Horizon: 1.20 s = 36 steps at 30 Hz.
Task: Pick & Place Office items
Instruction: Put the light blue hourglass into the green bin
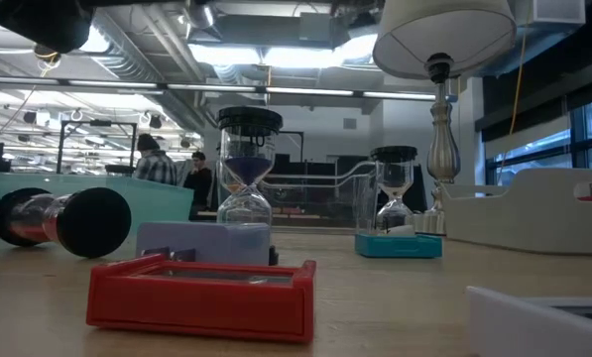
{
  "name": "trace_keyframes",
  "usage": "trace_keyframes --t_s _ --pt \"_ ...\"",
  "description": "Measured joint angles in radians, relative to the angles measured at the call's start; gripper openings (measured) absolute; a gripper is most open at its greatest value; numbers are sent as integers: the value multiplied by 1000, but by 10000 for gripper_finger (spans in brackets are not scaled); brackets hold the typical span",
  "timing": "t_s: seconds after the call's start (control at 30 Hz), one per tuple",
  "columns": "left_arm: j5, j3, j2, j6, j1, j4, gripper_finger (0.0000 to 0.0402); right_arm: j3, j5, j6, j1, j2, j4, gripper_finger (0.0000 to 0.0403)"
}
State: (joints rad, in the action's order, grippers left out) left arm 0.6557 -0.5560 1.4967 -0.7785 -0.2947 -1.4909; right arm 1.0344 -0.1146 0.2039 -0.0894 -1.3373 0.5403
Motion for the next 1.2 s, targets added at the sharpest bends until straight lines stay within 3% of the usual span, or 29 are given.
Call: trace_keyframes --t_s 0.07,0.23,0.47,0.87,1.2 --pt "-85 0 0 -90 0 -75 276 0 -1 -2 -6 0 74 199" --pt "-291 -56 1 -284 18 -75 275 0 -1 25 -19 -4 215 199" --pt "-284 -215 7 -455 43 -50 274 0 0 29 -47 -65 380 199" --pt "-345 -244 9 -455 55 -1 274 0 19 51 -52 -73 426 199" --pt "-453 -244 9 -310 131 -1 274 0 29 50 -52 -73 429 199"
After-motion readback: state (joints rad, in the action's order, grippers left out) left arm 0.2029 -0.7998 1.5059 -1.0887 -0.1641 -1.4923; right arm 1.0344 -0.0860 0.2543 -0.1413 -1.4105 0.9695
